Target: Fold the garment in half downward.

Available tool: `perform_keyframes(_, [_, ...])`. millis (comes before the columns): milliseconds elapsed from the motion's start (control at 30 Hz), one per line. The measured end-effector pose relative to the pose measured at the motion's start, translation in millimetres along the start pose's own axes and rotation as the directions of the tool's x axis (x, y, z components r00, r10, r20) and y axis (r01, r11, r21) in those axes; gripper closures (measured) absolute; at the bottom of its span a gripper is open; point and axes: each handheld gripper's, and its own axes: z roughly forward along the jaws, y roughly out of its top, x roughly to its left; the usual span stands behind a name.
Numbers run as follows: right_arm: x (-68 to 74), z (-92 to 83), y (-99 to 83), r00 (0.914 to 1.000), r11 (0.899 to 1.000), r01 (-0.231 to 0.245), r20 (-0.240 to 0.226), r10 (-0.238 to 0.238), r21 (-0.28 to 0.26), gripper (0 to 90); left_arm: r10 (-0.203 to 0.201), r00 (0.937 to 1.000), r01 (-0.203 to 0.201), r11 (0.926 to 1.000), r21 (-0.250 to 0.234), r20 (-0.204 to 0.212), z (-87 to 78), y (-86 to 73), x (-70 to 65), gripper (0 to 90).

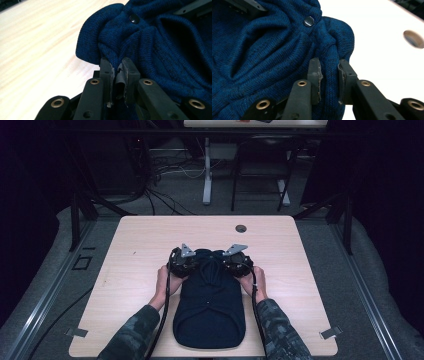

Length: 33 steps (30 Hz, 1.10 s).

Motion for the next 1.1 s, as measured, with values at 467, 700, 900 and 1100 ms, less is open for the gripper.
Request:
perform_keyframes(467, [2.1,-21.2,9.5,0.9951,0.992,0.079,0.067,-0.072,-0.099,74.7,0.051,0.9986,-0.052,0.9944,-0.092,-0.016,-21.2,12.4,-1.3,81.7])
perform_keyframes(700, [5.4,-28.7,12.5,0.9882,0.983,0.121,0.110,-0.107,-0.136,74.6,0.086,0.9959,-0.089,0.9898,-0.111,-0.029,-29.6,19.0,-1.7,81.5])
perform_keyframes(900, [9.0,-35.4,14.5,0.9817,0.974,0.145,0.148,-0.119,-0.177,74.6,0.125,0.9905,-0.132,0.9810,-0.142,-0.056,-37.9,23.0,-6.7,81.6])
perform_keyframes(1100, [12.1,-42.4,14.8,0.9721,0.960,0.178,0.190,-0.137,-0.215,74.6,0.170,0.9812,-0.184,0.9672,-0.176,-0.092,-46.0,27.1,-11.3,81.7])
